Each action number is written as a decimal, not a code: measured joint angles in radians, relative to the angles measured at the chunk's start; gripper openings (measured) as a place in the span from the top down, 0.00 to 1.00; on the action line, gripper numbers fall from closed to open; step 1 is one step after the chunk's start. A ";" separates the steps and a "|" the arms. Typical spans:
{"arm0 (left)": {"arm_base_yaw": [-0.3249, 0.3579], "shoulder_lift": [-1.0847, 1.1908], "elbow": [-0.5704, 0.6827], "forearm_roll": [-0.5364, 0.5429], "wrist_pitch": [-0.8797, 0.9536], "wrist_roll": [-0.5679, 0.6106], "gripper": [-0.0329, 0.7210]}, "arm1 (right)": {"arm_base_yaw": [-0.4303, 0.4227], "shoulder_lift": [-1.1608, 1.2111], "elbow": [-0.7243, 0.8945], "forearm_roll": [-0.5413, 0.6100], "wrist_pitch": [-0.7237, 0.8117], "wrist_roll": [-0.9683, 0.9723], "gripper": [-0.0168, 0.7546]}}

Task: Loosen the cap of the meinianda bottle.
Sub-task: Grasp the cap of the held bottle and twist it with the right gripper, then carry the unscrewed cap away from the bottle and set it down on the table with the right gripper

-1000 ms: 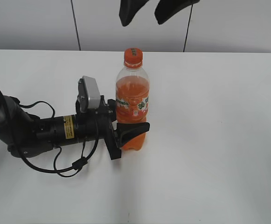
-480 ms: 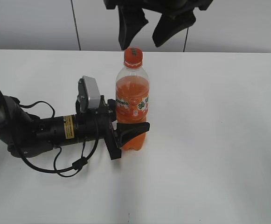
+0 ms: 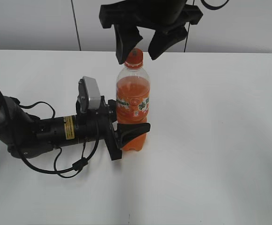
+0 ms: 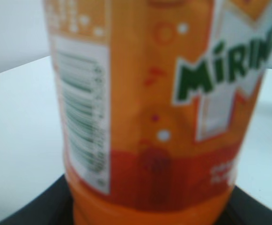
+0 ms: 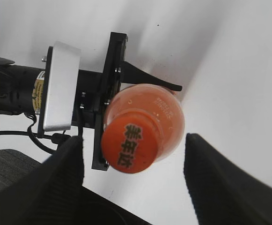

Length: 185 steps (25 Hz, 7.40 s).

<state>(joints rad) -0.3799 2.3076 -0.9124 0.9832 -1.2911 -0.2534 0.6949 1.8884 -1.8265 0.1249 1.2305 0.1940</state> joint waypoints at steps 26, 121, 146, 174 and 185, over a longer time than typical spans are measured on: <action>0.000 0.000 0.000 0.000 0.000 -0.001 0.44 | 0.000 0.018 -0.004 0.006 0.000 -0.030 0.34; -0.001 0.000 -0.002 0.027 0.000 -0.001 0.44 | 0.038 -0.025 -0.008 -0.052 -0.008 -2.324 0.63; -0.001 0.000 -0.002 0.023 0.000 -0.002 0.44 | 0.037 -0.115 -0.048 -0.136 -0.008 -0.566 0.64; -0.001 0.000 -0.001 0.014 0.000 -0.003 0.44 | -0.370 -0.115 0.031 -0.010 -0.007 -0.110 0.64; -0.001 0.000 -0.001 0.011 0.000 -0.005 0.44 | -0.551 -0.115 0.311 -0.004 -0.024 -0.233 0.64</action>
<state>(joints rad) -0.3812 2.3076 -0.9133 0.9940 -1.2911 -0.2581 0.1438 1.7730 -1.5155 0.1213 1.2067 -0.0390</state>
